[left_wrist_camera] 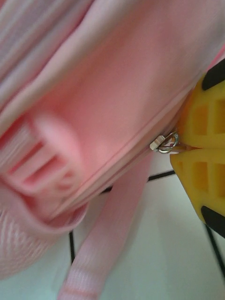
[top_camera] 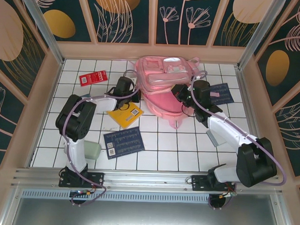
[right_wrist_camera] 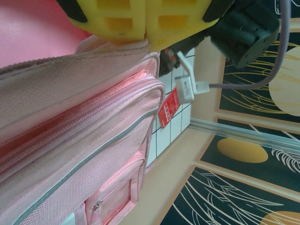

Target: Pack the student bag

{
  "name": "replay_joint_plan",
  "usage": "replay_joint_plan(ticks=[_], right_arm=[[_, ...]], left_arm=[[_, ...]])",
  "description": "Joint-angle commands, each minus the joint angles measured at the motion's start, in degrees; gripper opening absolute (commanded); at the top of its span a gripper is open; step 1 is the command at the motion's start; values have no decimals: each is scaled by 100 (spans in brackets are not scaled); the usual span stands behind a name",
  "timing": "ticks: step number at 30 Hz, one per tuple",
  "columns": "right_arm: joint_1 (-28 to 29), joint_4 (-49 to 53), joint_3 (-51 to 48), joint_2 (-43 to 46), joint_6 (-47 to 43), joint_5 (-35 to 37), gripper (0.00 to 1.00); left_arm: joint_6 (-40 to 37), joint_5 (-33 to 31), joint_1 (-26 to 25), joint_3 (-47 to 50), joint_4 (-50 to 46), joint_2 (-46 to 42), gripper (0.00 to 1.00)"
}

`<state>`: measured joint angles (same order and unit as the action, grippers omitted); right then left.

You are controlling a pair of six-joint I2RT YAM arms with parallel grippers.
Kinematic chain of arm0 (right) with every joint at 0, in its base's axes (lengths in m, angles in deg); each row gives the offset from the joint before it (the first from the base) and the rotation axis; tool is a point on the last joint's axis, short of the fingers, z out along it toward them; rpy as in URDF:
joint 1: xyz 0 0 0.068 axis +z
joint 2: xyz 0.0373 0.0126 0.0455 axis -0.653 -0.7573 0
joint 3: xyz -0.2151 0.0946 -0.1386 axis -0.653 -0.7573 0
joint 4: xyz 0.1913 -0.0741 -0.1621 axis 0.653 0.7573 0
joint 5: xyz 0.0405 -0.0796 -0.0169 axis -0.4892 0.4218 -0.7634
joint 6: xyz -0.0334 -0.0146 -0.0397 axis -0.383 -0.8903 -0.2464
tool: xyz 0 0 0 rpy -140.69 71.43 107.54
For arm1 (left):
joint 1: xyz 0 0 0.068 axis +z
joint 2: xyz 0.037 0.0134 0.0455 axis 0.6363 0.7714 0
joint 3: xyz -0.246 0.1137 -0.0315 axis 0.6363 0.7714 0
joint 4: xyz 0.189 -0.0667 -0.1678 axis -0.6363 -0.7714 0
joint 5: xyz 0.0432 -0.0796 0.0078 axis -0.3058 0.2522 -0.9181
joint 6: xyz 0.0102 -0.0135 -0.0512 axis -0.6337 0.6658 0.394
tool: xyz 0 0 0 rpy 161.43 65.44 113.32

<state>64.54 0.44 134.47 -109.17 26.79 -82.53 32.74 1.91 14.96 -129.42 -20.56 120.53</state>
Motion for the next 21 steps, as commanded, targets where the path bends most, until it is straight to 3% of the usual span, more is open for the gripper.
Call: replay_joint_plan(ticks=[1, 12, 16, 21], right_arm=[[-133, -493, -54, 309, -94, -148, 0], [-300, -505, -73, 369, -180, -434, 0], [-332, -443, 54, 185, -295, -643, 0], [-337, -406, 199, -49, -416, -830, 0]], left_arm=[[261, -876, 226, -689, -688, 481, 0], [859, -1344, 583, -2235, -1541, 1552, 0], [865, -1465, 583, -2064, -1496, 1329, 0], [978, -1744, 584, -1077, -1115, 559, 0]])
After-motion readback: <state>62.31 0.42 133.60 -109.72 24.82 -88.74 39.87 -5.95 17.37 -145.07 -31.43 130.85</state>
